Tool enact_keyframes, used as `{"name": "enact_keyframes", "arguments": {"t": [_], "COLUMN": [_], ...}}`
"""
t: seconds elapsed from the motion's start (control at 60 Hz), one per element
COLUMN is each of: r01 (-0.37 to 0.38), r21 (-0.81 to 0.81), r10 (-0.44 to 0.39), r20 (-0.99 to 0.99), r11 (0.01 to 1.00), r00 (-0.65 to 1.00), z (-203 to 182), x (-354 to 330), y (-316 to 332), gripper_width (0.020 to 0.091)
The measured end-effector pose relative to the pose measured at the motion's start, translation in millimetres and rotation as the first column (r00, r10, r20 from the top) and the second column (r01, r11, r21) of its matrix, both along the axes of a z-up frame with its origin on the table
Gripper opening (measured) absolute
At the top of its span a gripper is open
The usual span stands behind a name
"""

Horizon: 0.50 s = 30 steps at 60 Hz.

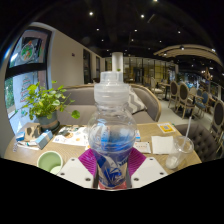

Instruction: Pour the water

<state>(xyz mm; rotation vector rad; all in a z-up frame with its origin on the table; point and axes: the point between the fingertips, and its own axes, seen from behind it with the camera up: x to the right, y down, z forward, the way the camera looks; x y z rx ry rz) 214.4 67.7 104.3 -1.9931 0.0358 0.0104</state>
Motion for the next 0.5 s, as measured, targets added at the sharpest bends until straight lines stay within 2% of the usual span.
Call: {"name": "enact_keyframes", "arguments": {"t": [0.217,0.283,0.467,0.5], "r01": [-0.017,-0.002,0.033,0.042], "r21": [-0.026,0.019,0.001,-0.023], "r10": [0.017,0.002,-0.033,-0.043], "r20": [0.012,0.008,-0.045,-0.051], "r11": [1.000,1.000,0.999,0.999], "r00": [1.000,1.000,0.998,0.998], "z": [-44,-37,-40,-42], "x": [1,3,9,9], "y": [-9,-10,-10,-13], "gripper_width": [0.0384,0.0386,0.0544,0.0595]}}
